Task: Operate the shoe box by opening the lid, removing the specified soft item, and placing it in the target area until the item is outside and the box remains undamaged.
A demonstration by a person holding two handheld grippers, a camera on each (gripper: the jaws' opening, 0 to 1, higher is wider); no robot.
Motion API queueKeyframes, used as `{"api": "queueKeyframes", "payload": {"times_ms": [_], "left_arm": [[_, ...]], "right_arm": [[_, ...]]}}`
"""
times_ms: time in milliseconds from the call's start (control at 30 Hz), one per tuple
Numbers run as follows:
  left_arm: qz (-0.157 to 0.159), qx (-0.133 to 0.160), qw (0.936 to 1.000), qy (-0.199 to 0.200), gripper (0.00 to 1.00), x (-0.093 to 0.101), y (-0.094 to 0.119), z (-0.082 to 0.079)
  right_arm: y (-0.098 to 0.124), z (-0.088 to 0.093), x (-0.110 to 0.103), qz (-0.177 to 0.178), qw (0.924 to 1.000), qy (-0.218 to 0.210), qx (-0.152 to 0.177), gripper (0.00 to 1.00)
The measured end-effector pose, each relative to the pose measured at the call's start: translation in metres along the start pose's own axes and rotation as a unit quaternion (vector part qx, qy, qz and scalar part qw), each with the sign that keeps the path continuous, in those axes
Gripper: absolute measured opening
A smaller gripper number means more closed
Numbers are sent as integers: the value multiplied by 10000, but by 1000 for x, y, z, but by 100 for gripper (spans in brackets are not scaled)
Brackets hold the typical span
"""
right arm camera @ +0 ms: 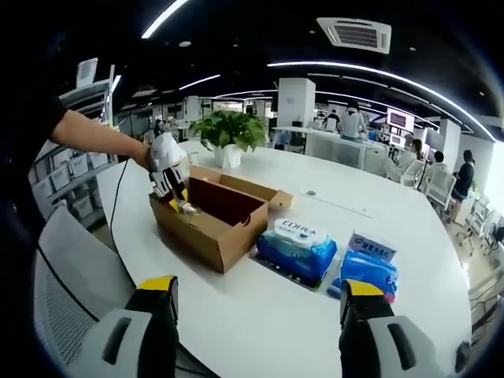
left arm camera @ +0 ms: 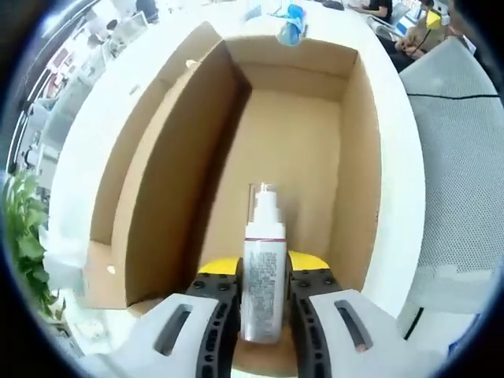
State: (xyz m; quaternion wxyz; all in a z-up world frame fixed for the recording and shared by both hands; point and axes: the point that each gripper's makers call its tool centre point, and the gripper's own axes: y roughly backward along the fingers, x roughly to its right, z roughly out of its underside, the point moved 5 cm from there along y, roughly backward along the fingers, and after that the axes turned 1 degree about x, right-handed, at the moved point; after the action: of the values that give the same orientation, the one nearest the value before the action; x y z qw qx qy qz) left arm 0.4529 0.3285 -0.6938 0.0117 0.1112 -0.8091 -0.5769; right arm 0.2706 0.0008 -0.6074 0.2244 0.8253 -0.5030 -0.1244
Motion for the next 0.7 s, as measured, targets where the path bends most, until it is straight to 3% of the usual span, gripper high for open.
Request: {"api": "queueKeyframes", "payload": {"times_ms": [333, 600, 700], "left_arm": [[-235, 448, 9981, 359, 20, 3, 29, -19], [-231, 765, 9965, 259, 20, 15, 43, -40], [-219, 881, 9957, 181, 20, 21, 47, -48]], "right_arm": [[-2, -8, -6, -138, 9997, 118, 176, 82], [-5, -10, -13, -367, 9990, 210, 140, 78], [-6, -11, -17, -495, 9987, 116, 91, 71]]}}
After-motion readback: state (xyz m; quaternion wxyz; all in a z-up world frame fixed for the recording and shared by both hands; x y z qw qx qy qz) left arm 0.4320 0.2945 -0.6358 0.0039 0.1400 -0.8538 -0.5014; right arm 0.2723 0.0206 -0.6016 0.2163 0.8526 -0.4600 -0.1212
